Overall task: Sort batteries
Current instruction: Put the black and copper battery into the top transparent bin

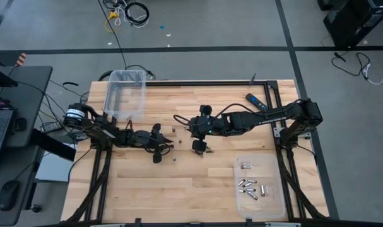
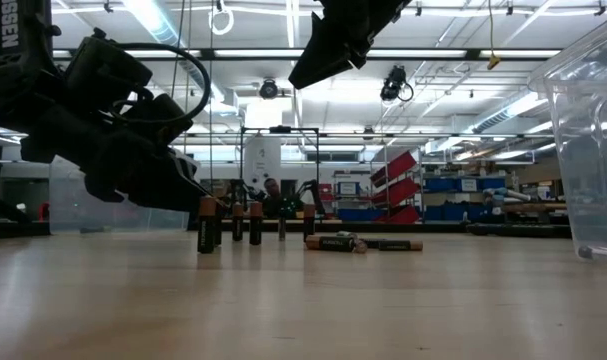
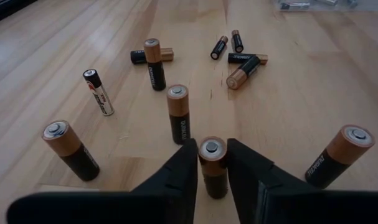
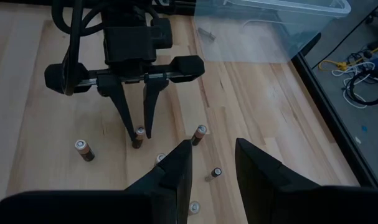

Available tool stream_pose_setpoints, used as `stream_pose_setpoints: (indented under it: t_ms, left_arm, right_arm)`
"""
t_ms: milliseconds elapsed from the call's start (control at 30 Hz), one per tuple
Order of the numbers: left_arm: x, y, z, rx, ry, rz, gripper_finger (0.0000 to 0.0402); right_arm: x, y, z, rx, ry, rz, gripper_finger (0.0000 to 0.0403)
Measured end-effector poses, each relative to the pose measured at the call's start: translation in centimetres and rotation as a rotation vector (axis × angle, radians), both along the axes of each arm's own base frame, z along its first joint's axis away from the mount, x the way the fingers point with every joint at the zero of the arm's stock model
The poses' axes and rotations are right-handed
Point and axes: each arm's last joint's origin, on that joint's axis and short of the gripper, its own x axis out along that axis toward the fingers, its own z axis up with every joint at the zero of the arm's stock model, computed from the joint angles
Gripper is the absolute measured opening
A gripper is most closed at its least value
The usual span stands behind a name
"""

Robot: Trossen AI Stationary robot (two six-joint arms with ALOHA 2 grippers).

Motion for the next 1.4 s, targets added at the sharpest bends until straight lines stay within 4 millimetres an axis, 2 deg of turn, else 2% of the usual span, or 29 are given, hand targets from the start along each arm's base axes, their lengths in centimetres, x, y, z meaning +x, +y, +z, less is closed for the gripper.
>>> stream_pose_setpoints:
  t_ms: [467,733,967,1200,1400]
  left_arm:
    - [0.0,0.0,0.2,-0.022,-0.018,0.005,0.0059]
    - [-0.3,-0.1,2.1,-0.033,-0.074,-0.012,0.0058]
    - [-1.5,0.1,5.5,-0.008,-0.167,-0.008,0.0058]
    - [-4.0,0.5,9.5,-0.001,-0.324,0.062,0.0058]
    - [-6.1,1.1,13.1,0.089,-0.445,0.2,0.0058]
  right_arm:
    - [0.0,0.0,0.0,-0.009,0.004,0.007,0.0107]
    - [0.0,0.0,0.0,-0.013,0.005,0.011,0.0107]
    - [0.0,0.0,0.0,-0.014,0.006,0.012,0.0107]
    - [0.0,0.0,0.0,-0.014,0.005,0.012,0.0107]
    - [0.0,0.0,0.0,-0.014,0.005,0.012,0.0107]
